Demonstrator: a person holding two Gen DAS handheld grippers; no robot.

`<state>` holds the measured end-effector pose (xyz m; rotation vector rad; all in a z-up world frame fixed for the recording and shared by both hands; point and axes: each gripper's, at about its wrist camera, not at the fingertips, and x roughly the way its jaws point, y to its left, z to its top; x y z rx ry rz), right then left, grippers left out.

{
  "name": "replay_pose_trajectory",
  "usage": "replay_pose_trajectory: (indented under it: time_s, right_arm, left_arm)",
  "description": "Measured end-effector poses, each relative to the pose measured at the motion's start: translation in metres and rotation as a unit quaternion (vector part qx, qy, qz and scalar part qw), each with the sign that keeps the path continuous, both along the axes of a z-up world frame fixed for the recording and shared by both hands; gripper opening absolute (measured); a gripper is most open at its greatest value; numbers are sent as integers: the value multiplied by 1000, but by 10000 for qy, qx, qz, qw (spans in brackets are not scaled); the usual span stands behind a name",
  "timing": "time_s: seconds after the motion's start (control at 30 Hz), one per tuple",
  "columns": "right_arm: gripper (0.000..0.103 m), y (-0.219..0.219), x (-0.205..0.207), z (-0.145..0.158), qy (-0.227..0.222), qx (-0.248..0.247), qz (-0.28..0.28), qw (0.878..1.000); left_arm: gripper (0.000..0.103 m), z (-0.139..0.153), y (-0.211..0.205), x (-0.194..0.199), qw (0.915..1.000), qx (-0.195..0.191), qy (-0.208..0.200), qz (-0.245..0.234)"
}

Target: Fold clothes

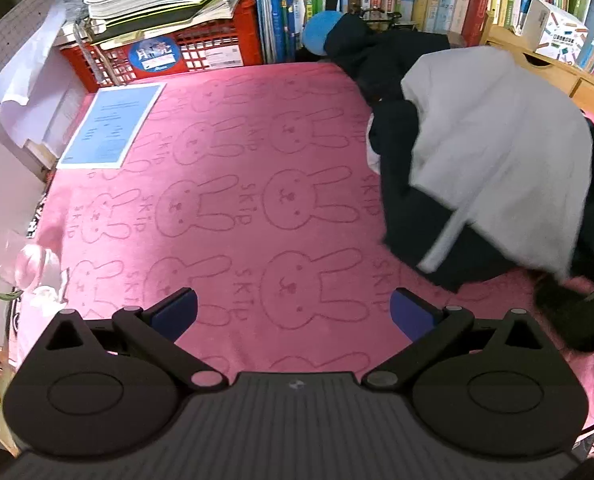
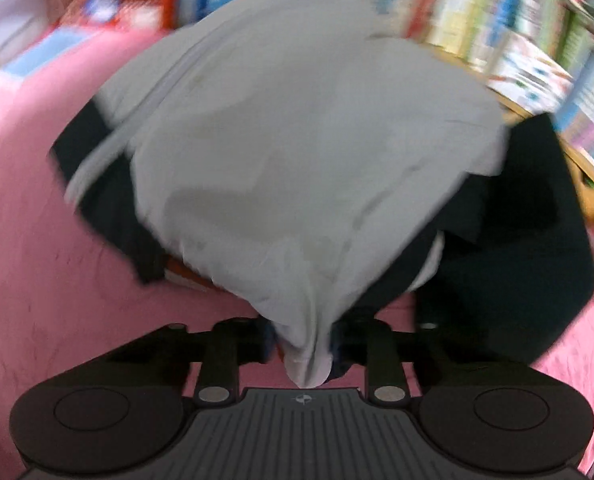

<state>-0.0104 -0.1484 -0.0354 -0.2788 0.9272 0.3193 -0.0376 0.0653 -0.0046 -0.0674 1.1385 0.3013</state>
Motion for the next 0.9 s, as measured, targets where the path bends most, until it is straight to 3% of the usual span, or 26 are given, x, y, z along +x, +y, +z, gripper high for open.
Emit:
replay_pose_trajectory:
  time_s: [0.07, 0.23, 0.4, 0.43, 0.47, 0.57, 0.63, 0.7, 0.77, 0.9]
  right_arm:
    - [20, -6, 5, 3, 35, 144, -118, 9998]
    - [16, -63, 18, 70, -482, 1099, -1057, 9871]
    - [15, -127, 26, 138, -1440, 1583, -2069, 9547]
    - [15, -137, 22, 147, -1604, 1593, -2245, 9479]
    - [15, -141, 23, 140, -1463, 1314, -2233, 9547]
    - [33, -153, 26, 121, -1033, 470, -2183, 9693]
    - [51, -161, 29, 108, -740, -96, -2138, 9740]
    - [81, -168, 30, 94, -442, -641, -2062, 9754]
    - [94, -161, 19, 72, -103, -781, -1569, 9845]
    - [96, -133, 1, 33, 438, -931, -263, 9944]
  left_arm:
    - [103, -1, -4, -1, 10000, 31, -41, -65]
    - [103, 3, -19, 2, 9991, 21, -250, -348]
    - [103, 4, -36, 6, 9961, -78, -477, -742]
    - [103, 3, -38, 7, 9957, -85, -475, -792]
    - [103, 2, -39, 9, 9956, -101, -452, -819]
    - [103, -3, -42, 13, 9951, -152, -385, -895]
    - [103, -3, -42, 13, 9951, -174, -363, -906]
    - [103, -4, -42, 13, 9951, -180, -354, -905]
    - [103, -4, -43, 13, 9952, -183, -347, -901]
    - [103, -6, -45, 11, 9952, -138, -314, -919]
